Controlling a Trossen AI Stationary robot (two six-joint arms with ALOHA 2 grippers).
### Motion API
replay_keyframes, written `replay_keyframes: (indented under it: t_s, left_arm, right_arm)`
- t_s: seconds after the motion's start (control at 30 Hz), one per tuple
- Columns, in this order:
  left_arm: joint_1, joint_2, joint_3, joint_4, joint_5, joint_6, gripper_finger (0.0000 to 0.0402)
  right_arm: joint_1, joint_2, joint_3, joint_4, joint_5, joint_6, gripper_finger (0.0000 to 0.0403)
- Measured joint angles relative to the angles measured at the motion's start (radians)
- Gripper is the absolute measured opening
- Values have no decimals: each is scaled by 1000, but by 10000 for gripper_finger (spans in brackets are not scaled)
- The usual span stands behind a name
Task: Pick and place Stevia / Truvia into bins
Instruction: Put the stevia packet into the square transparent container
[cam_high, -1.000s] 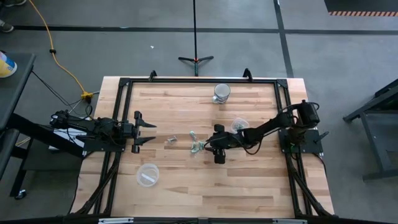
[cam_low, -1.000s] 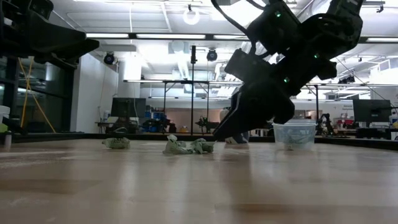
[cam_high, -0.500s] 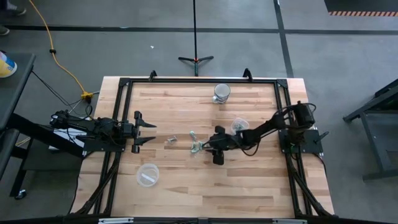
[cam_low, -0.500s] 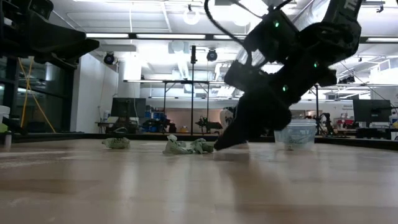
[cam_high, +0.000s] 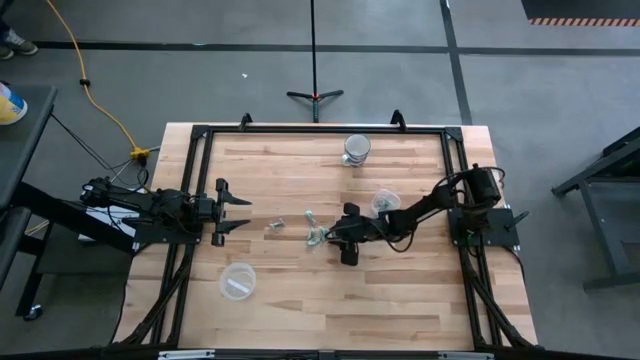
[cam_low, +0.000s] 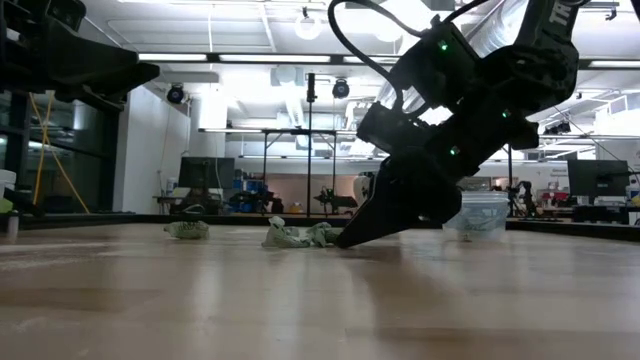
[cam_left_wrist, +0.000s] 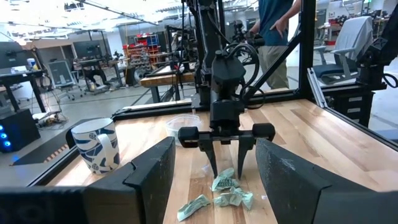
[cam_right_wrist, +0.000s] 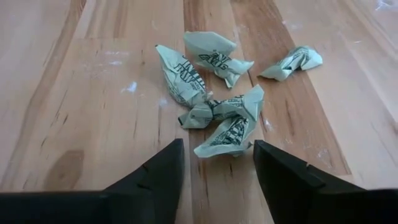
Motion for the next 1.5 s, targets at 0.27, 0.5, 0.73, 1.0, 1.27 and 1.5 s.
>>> replay_keyframes:
  t_s: [0.27,0.5,0.73,1.0,1.27,1.5]
  left_arm:
    - [0,0,0,0,0,0,257]
    - [0,0,0,0,0,0,257]
    - [0,0,0,0,0,0,257]
    - [0,0,0,0,0,0,257]
    - [0,0,0,0,0,0,257]
    - [0,0,0,0,0,0,258]
  right_arm:
    - [-1,0,-1,4,3,-1,127]
    - [-12,0,-1,1,3,-1,67]
    - [-13,0,-1,-3,-3,-21,4]
    - [-12,-62,-1,-131,31,-53,3]
    - [8,-229,-2,-339,150,-80,1]
    - [27,-404,-2,-712,291,26,0]
